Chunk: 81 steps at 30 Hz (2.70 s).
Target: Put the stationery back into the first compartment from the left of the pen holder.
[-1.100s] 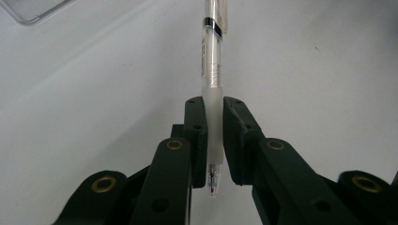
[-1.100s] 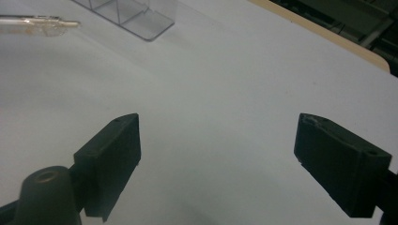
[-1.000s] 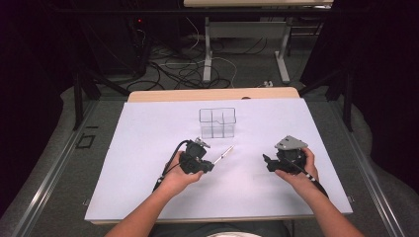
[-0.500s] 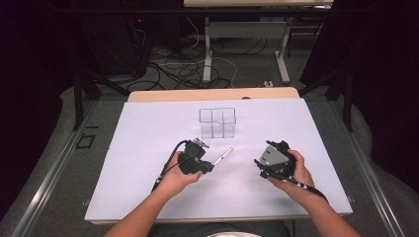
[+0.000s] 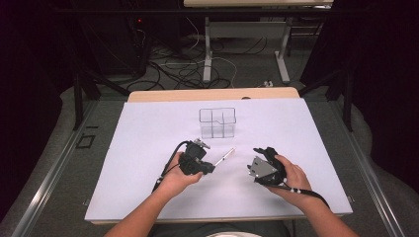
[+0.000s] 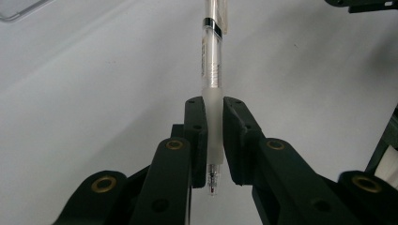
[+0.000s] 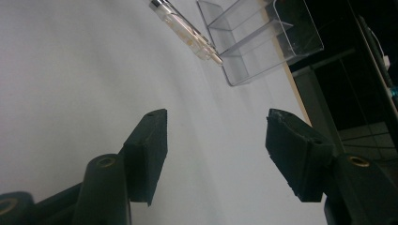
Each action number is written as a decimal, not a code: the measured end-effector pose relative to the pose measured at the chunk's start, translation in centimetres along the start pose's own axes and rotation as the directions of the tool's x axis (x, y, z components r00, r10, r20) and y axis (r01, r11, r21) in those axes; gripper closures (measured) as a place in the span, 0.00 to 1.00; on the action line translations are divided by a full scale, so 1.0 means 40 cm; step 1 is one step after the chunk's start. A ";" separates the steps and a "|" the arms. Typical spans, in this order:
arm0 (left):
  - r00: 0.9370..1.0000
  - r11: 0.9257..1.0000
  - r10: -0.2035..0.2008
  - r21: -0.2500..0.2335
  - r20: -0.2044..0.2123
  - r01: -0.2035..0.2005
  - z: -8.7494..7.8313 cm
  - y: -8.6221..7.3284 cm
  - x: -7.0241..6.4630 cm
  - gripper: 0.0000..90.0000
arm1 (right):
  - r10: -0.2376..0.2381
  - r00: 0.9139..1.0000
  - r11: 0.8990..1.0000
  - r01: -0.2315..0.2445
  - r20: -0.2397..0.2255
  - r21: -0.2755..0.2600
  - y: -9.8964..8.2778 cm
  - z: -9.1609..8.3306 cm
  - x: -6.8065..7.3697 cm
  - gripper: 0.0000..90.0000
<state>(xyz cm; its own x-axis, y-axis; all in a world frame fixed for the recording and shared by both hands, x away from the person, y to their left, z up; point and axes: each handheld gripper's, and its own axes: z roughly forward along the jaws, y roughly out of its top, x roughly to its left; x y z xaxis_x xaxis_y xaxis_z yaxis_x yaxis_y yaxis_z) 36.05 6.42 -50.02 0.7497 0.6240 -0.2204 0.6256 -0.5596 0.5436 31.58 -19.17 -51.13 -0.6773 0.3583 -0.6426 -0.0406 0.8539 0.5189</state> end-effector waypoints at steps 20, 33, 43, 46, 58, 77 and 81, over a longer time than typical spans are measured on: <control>1.000 1.000 0.007 0.026 0.028 -0.008 0.022 0.000 -0.024 0.90 | -0.203 0.979 0.979 0.202 -0.025 -0.037 0.030 0.023 0.052 0.49; 0.998 0.999 0.016 0.028 0.060 -0.018 0.031 0.003 -0.043 0.90 | -0.367 0.930 0.926 0.365 -0.001 -0.098 0.033 0.031 0.070 0.61; 0.996 0.999 0.029 0.035 0.084 -0.032 0.036 0.006 -0.060 0.90 | -0.541 0.841 0.839 0.541 0.016 -0.058 0.039 0.038 0.090 0.68; 0.995 0.999 0.030 0.037 0.093 -0.033 0.037 0.007 -0.065 0.89 | -0.549 0.836 0.834 0.549 0.017 -0.059 0.040 0.039 0.096 0.70; 0.991 0.998 0.035 0.039 0.128 -0.041 0.044 0.010 -0.088 0.89 | -0.615 0.788 0.787 0.615 0.011 -0.055 0.045 0.042 0.103 0.79; 0.988 0.999 0.034 0.035 0.152 -0.040 0.044 0.010 -0.089 0.89 | -0.654 0.756 0.756 0.654 -0.025 -0.032 0.048 0.038 0.114 0.88; 0.988 0.999 0.032 0.033 0.153 -0.038 0.044 0.009 -0.087 0.89 | -0.652 0.758 0.758 0.651 -0.026 -0.035 0.048 0.039 0.114 0.88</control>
<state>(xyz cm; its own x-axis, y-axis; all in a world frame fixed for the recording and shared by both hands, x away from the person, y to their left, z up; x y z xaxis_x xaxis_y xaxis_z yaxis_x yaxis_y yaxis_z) 34.04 3.09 -50.47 0.7936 0.5148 -0.3242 0.6037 -0.6004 0.5244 29.57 -15.32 -53.95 -0.5058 -0.2946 -0.8108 -0.4970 0.8677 -0.0052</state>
